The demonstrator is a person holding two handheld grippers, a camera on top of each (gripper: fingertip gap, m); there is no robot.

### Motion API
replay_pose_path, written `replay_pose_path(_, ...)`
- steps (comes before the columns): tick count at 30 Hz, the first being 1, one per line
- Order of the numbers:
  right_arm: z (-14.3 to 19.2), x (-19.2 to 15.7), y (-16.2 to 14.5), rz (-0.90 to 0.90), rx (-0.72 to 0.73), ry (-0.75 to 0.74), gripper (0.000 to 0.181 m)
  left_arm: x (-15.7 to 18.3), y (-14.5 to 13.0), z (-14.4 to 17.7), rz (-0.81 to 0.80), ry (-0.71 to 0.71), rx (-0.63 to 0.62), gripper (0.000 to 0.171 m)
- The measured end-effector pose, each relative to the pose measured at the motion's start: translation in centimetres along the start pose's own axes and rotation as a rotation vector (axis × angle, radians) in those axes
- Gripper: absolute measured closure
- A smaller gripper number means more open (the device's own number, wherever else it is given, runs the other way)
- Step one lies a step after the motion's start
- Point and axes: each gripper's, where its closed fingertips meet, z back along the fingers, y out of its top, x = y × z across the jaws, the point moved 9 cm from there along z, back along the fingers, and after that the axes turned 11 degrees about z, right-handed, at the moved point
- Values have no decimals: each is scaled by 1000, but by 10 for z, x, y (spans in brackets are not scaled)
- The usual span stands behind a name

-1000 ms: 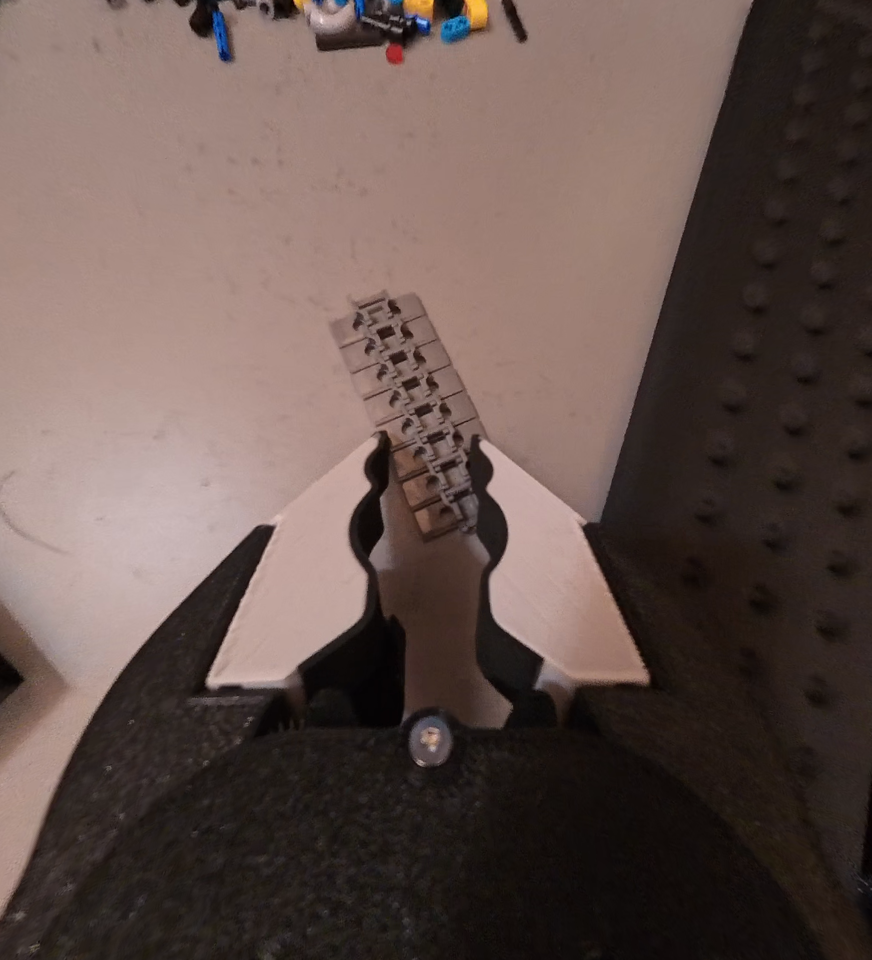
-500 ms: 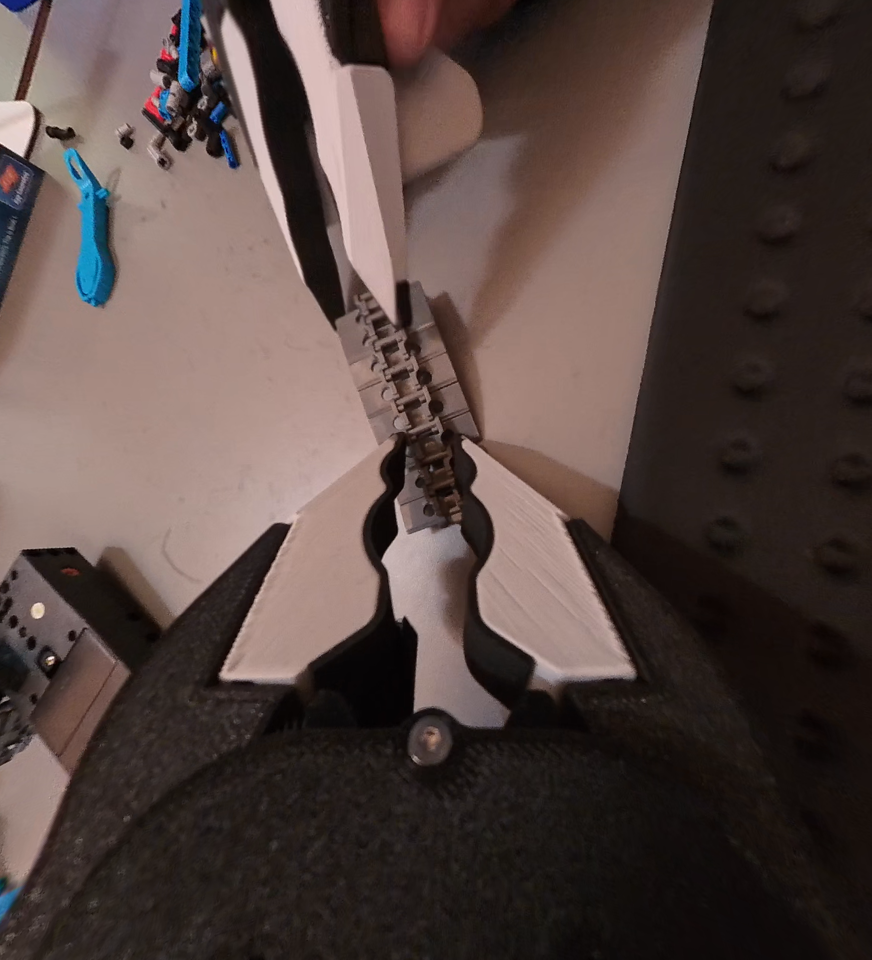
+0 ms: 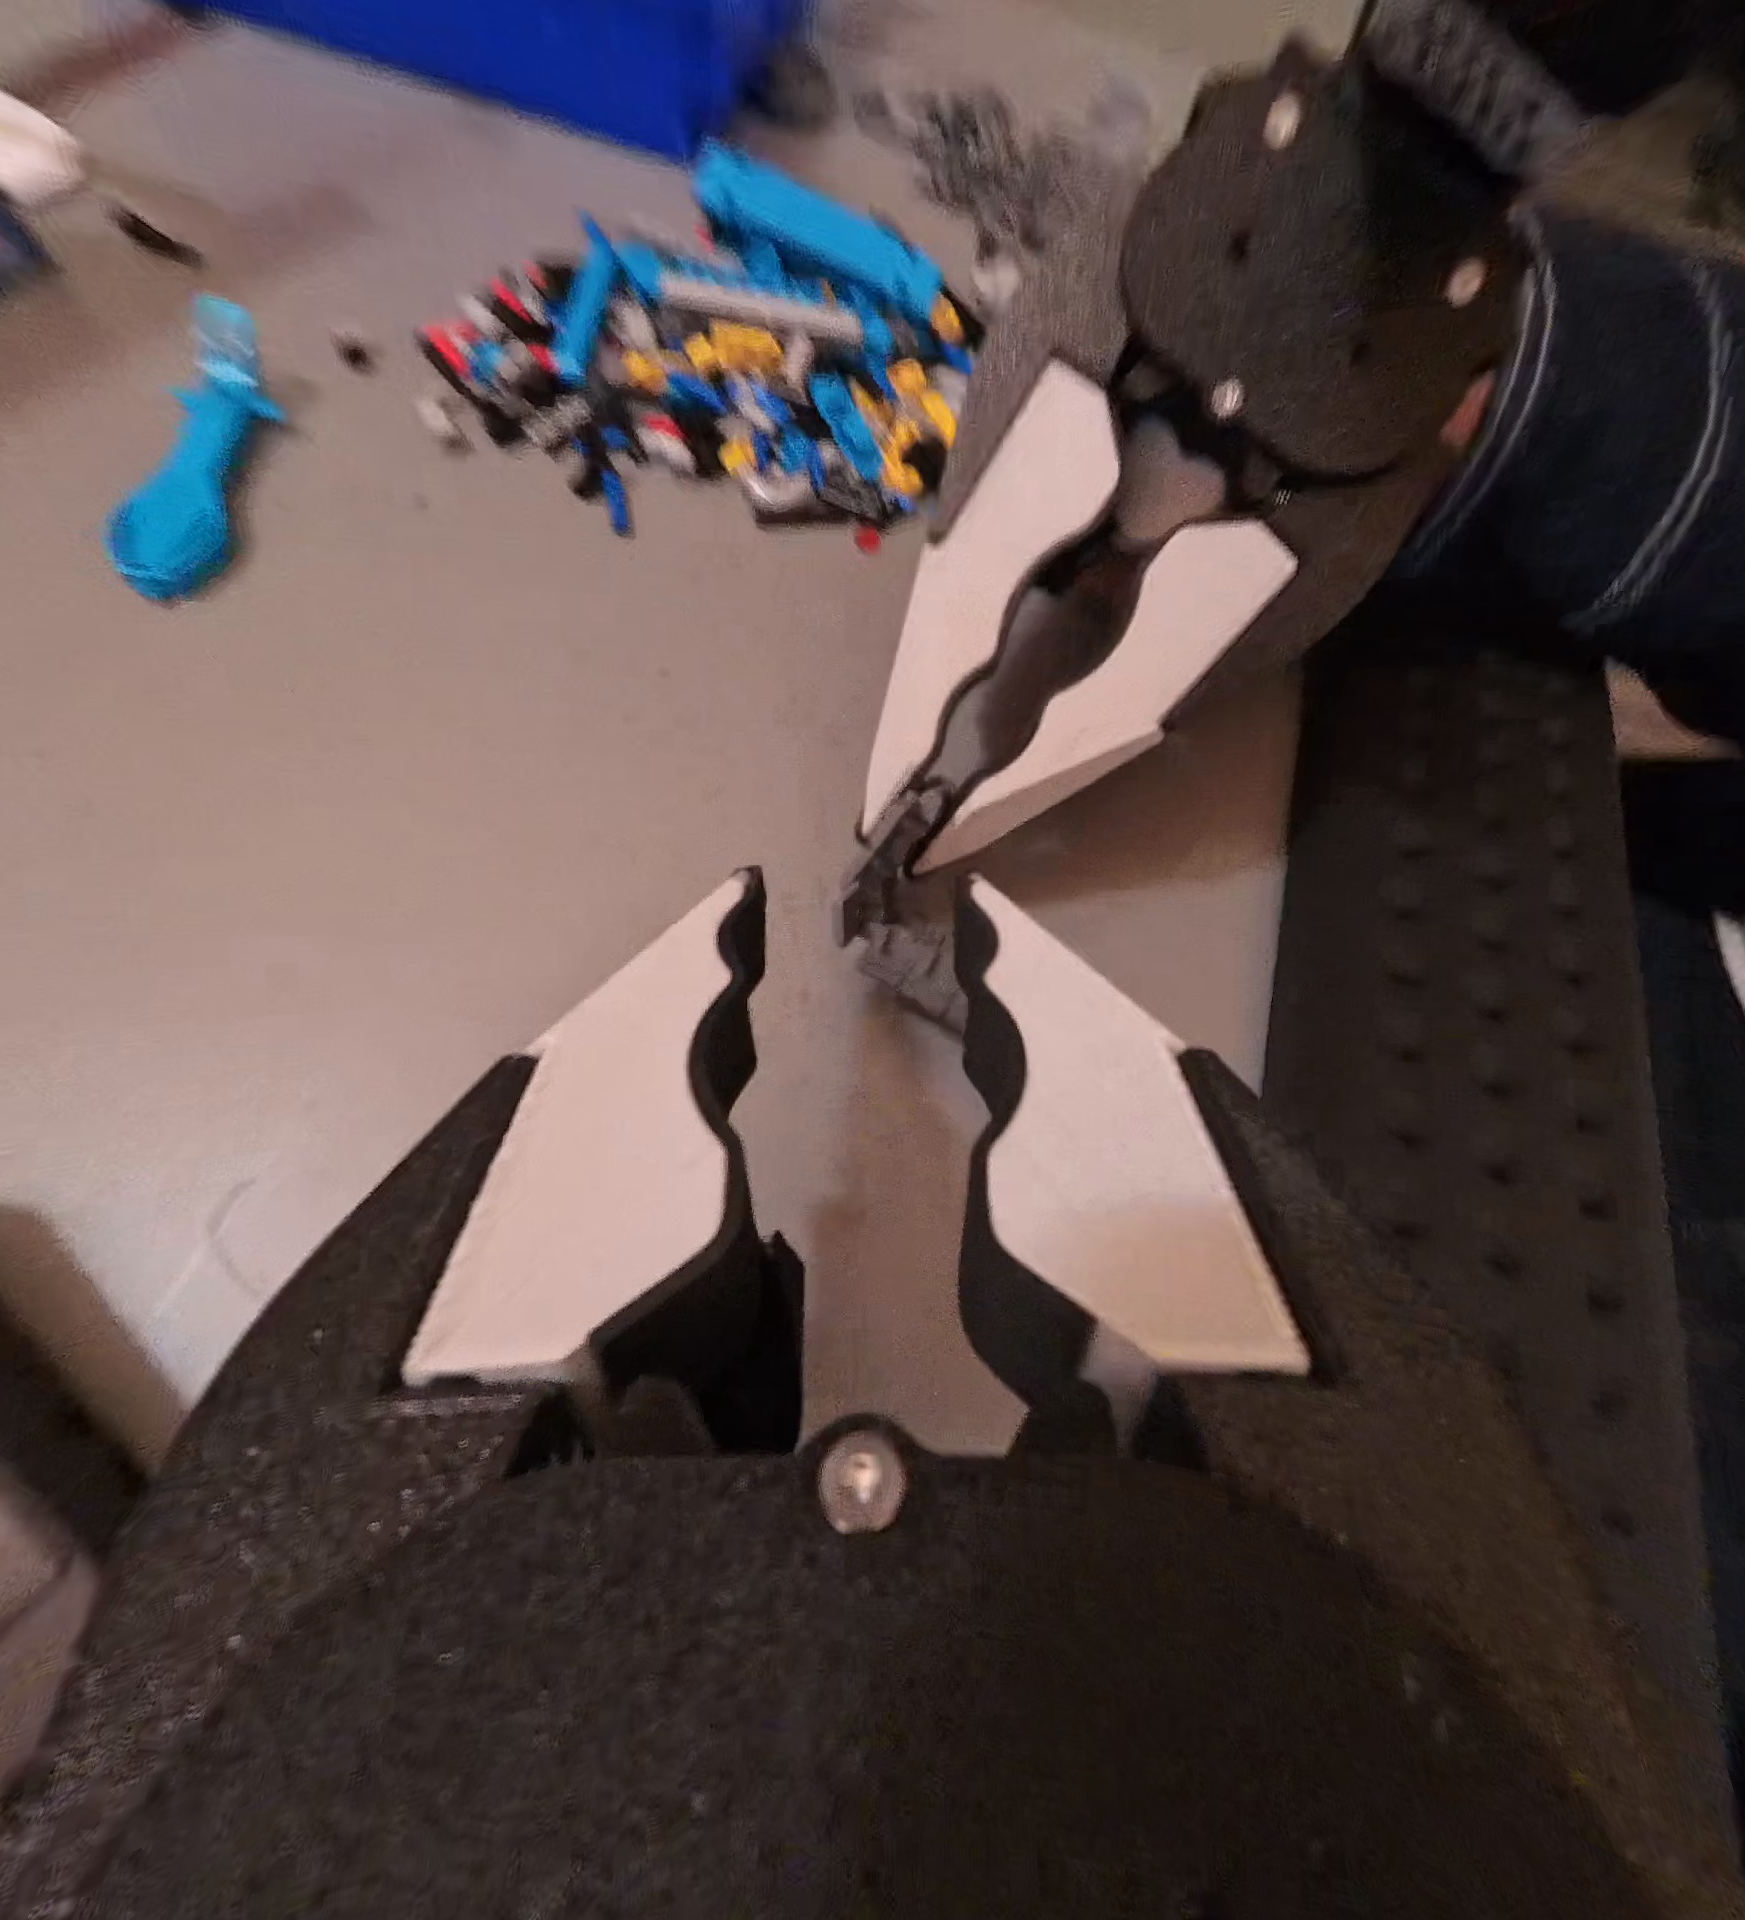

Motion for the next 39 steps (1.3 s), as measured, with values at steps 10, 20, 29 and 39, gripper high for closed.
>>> replay_pose_path(10, 12, 1, -3, -149, 70, -12, 151, -1, 18, -26, -293, -76, -254, 170)
replay_pose_path(20, 11, 6, -11, -202, 28, -7, 175, 11, 31, -45, -397, 13, -386, 170)
replay_pose_path(29, 8, 10, -8, -327, -36, -145, 175, -6, 22, -45, -177, 11, -225, 166)
replay_pose_path(39, 2, 0, 2, -372, -85, -251, 175, -3, 18, -37, -214, 114, -184, 170)
